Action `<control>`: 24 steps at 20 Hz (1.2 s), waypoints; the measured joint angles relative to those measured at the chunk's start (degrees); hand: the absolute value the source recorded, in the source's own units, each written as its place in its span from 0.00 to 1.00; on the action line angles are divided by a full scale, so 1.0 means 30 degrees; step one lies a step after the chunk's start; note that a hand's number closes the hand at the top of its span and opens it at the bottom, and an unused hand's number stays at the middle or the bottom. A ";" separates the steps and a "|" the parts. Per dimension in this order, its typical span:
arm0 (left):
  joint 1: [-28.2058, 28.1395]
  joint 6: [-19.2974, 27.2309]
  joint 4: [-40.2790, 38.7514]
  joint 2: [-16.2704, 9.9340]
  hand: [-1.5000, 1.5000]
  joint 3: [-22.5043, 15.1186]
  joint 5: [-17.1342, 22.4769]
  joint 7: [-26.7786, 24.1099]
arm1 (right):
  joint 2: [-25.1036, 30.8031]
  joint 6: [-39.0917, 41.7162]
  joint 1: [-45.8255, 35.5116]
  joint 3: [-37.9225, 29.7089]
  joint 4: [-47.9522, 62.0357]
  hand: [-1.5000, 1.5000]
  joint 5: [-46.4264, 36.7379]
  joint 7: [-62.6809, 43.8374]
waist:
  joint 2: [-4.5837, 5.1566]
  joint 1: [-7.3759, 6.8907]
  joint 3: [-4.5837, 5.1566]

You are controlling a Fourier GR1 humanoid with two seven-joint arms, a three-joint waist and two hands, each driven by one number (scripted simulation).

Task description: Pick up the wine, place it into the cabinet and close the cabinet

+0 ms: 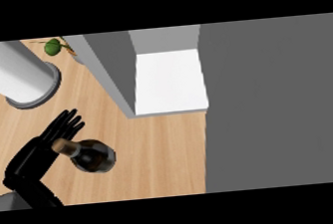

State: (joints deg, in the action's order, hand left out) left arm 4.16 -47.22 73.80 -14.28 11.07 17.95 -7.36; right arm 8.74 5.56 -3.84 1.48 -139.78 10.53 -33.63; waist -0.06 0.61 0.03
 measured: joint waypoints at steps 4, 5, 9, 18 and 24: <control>0.0571 -0.0094 -0.1247 0.0176 0.00 -0.0078 -0.0795 -0.0880 | -0.0194 0.0038 0.0079 0.0016 0.0027 0.00 -0.0028 0.0054 | 0.0001 -0.0012 -0.0001; 0.0642 -0.0070 -0.1557 0.0217 0.00 -0.0084 -0.1000 -0.1091 | -0.0193 0.0205 0.0331 -0.0029 -0.0006 0.00 -0.0006 0.0171 | -0.0001 0.0010 -0.0002; 0.1217 0.0031 -0.2877 0.0036 0.00 -0.0023 -0.1885 -0.2080 | -0.0166 -0.0072 -0.0312 0.0133 -0.0079 0.00 -0.0038 -0.0559 | -0.0002 0.0028 0.0004; 0.1601 0.0728 -0.4848 0.0106 0.00 -0.0563 -0.3591 -0.3875 | -0.0256 0.0073 -0.0384 -0.0060 -0.0075 0.00 -0.0082 -0.0596 | -0.0005 0.0032 0.0003; 0.2185 0.1379 -0.6534 0.0187 0.00 -0.1005 -0.4541 -0.4988 | -0.0633 0.0144 -0.0149 0.0393 0.0002 0.00 -0.0185 -0.0294 | 0.0009 0.0035 0.0005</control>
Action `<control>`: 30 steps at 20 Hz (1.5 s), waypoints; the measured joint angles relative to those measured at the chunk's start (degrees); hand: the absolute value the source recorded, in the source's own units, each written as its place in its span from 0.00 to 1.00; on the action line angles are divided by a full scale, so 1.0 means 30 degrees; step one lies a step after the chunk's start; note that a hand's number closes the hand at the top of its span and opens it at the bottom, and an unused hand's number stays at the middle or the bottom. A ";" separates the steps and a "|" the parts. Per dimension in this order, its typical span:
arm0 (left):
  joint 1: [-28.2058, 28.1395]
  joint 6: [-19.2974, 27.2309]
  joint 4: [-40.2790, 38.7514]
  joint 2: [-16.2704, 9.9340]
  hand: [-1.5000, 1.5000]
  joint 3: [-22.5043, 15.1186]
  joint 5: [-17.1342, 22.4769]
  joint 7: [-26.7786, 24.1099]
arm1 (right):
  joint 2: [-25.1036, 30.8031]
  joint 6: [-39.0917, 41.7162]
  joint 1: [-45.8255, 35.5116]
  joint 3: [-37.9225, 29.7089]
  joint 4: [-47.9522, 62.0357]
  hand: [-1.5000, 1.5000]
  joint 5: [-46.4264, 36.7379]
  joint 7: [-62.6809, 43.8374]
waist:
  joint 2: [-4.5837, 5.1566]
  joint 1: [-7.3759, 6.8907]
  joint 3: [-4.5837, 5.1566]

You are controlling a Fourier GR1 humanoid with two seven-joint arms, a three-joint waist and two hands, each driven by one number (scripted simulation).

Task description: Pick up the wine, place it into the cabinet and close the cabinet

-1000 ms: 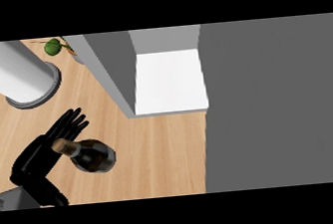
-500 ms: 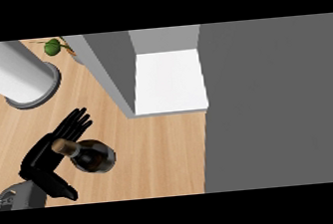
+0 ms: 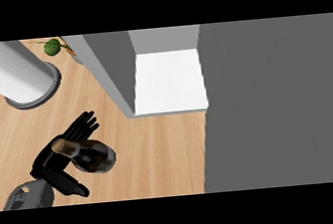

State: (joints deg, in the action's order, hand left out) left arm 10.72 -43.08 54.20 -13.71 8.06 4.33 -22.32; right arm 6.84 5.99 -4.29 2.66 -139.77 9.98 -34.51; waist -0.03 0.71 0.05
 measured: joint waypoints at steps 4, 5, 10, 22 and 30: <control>0.0309 0.0127 -0.1071 -0.0284 0.00 -0.0236 -0.0357 -0.0638 | 0.0224 0.0017 -0.0365 -0.0364 -0.0038 0.00 0.0009 -0.0352 | -0.0004 0.0008 0.0002; 0.0255 0.0162 -0.1099 -0.0223 0.00 -0.0356 -0.0378 -0.0712 | 0.0185 -0.0030 -0.0458 -0.0301 -0.0039 0.00 -0.0002 -0.0399 | -0.0009 -0.0004 -0.0001; 0.0554 0.0642 -0.2132 0.0050 0.00 -0.0697 -0.0615 -0.1497 | -0.0017 -0.0181 -0.0427 0.0154 -0.0064 0.00 -0.0174 -0.0345 | -0.0007 0.0008 0.0004; 0.1390 -0.0021 -0.2984 0.0233 1.00 -0.1842 -0.0248 -0.1754 | 0.0029 0.0214 -0.0563 -0.0447 0.0074 0.00 -0.0076 -0.0348 | -0.0037 0.0079 -0.0022; 0.0499 0.2612 -0.1439 0.0023 1.00 -0.3316 -0.2077 -0.4764 | -0.0050 0.0412 -0.0425 -0.0680 0.0138 0.00 -0.0022 -0.0179 | -0.0075 -0.0005 -0.0049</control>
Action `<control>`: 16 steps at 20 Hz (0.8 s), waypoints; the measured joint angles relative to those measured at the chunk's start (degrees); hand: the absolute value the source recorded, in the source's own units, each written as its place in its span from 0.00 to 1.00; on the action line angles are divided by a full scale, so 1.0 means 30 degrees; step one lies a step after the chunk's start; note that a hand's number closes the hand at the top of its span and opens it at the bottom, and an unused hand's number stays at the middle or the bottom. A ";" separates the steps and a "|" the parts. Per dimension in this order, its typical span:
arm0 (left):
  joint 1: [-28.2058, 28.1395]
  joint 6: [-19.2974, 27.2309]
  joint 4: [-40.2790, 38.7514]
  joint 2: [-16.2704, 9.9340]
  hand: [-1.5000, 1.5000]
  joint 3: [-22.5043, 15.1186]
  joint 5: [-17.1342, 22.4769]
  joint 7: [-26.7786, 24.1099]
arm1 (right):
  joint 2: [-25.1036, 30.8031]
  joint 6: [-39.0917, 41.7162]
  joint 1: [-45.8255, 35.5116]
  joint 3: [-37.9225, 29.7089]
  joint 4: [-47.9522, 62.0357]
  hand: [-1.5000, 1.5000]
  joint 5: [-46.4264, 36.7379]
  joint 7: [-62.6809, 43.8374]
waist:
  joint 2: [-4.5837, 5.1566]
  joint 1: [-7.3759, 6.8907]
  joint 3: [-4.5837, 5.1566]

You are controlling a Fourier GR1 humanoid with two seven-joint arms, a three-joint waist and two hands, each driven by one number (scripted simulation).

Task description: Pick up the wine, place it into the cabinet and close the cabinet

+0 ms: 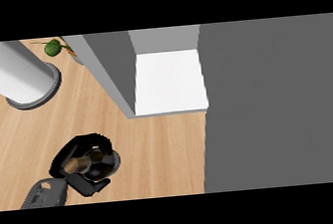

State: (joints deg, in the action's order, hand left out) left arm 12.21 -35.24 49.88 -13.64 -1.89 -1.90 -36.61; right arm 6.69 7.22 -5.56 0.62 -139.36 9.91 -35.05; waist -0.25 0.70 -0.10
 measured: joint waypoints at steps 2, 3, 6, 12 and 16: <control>-0.0408 0.1371 0.0111 0.0245 1.00 0.0866 0.0591 -0.0200 | -0.0091 -0.0060 -0.0072 0.0039 0.0026 0.00 -0.0001 -0.0003 | -0.0027 -0.0086 -0.0007; -0.0731 0.2200 0.0277 0.0504 1.00 0.1359 0.0919 -0.0310 | -0.0156 -0.0070 -0.0058 0.0205 0.0051 0.00 -0.0030 0.0038 | -0.0054 -0.0188 -0.0007; -0.1515 0.4103 0.0720 0.0899 1.00 0.3030 0.2050 -0.0805 | -0.0190 -0.0015 0.0090 0.0053 0.0110 0.00 -0.0037 0.0208 | -0.0075 -0.0310 0.0002; -0.3345 0.7215 0.4294 0.1947 1.00 0.3845 0.2333 -0.1208 | -0.0205 0.0080 0.0332 -0.0141 0.0069 0.00 -0.0010 0.0282 | -0.0046 -0.0332 0.0008; -0.4498 0.7571 0.7354 0.2602 1.00 0.3601 0.2945 -0.0386 | -0.0270 0.0137 0.0491 0.0028 0.0015 0.00 0.0000 0.0168 | -0.0024 -0.0316 0.0012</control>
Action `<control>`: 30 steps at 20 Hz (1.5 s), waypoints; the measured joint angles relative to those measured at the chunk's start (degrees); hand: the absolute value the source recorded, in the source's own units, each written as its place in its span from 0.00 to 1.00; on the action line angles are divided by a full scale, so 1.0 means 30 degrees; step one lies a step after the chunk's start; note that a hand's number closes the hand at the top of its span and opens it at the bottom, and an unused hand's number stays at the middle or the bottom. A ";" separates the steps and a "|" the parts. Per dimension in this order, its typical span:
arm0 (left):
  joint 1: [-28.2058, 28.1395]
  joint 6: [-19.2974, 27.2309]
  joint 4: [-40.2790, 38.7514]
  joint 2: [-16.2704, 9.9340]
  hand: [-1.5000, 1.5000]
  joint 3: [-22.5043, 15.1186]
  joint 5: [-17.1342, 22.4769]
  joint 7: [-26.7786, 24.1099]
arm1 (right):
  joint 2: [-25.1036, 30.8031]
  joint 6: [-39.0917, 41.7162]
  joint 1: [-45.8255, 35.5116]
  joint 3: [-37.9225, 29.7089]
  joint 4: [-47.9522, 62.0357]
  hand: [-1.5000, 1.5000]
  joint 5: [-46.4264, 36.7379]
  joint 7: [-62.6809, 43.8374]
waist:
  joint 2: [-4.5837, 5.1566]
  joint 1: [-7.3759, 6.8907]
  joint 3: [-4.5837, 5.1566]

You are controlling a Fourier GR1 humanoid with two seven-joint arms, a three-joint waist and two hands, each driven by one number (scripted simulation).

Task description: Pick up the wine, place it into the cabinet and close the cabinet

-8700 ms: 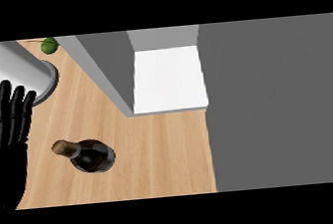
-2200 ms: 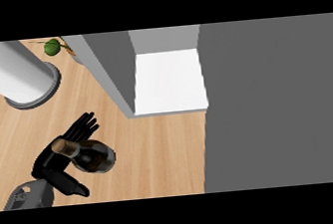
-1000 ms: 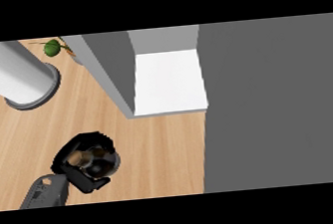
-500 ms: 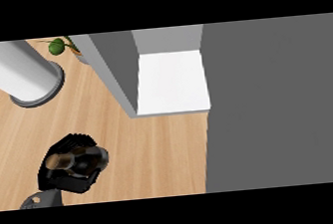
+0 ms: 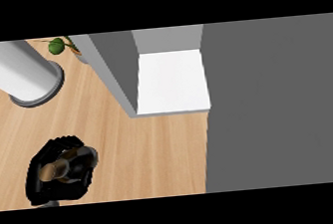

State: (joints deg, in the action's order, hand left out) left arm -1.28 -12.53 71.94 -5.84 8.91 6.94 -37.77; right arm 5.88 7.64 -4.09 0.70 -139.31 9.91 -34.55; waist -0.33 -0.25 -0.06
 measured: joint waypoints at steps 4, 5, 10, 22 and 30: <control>-0.1076 0.0085 0.3730 0.0632 1.00 -0.0820 0.0715 0.2320 | 0.0049 0.0221 -0.0052 -0.0249 0.0068 0.00 0.0085 0.0025 | 0.0011 0.0002 -0.0002; -0.1424 0.0064 0.4625 0.0794 1.00 -0.1110 0.0891 0.2964 | -0.0013 0.0135 -0.0195 -0.0164 0.0087 0.00 0.0079 -0.0058 | 0.0014 -0.0007 -0.0001; -0.1275 0.1224 0.7882 0.1496 1.00 -0.2411 0.0849 0.6171 | -0.0065 0.0046 -0.0190 -0.0151 -0.0006 0.00 0.0119 -0.0353 | 0.0029 0.0098 0.0007; 0.0418 0.5229 1.2268 0.1913 1.00 -0.7140 0.0175 1.1770 | -0.0133 0.0328 -0.0143 -0.0410 0.0075 0.00 0.0226 -0.0150 | 0.0055 0.0206 0.0011; 0.4464 1.0222 1.1217 0.1937 1.00 -1.0214 0.0227 1.3589 | -0.0296 0.0292 -0.0218 -0.0438 0.0106 0.00 0.0304 -0.0212 | 0.0077 0.0325 0.0012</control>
State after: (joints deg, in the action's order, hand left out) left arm 12.11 18.14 105.60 -0.03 -21.73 7.62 3.00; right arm 4.99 8.51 -4.75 -0.61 -139.00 10.82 -35.18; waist -0.10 0.73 -0.02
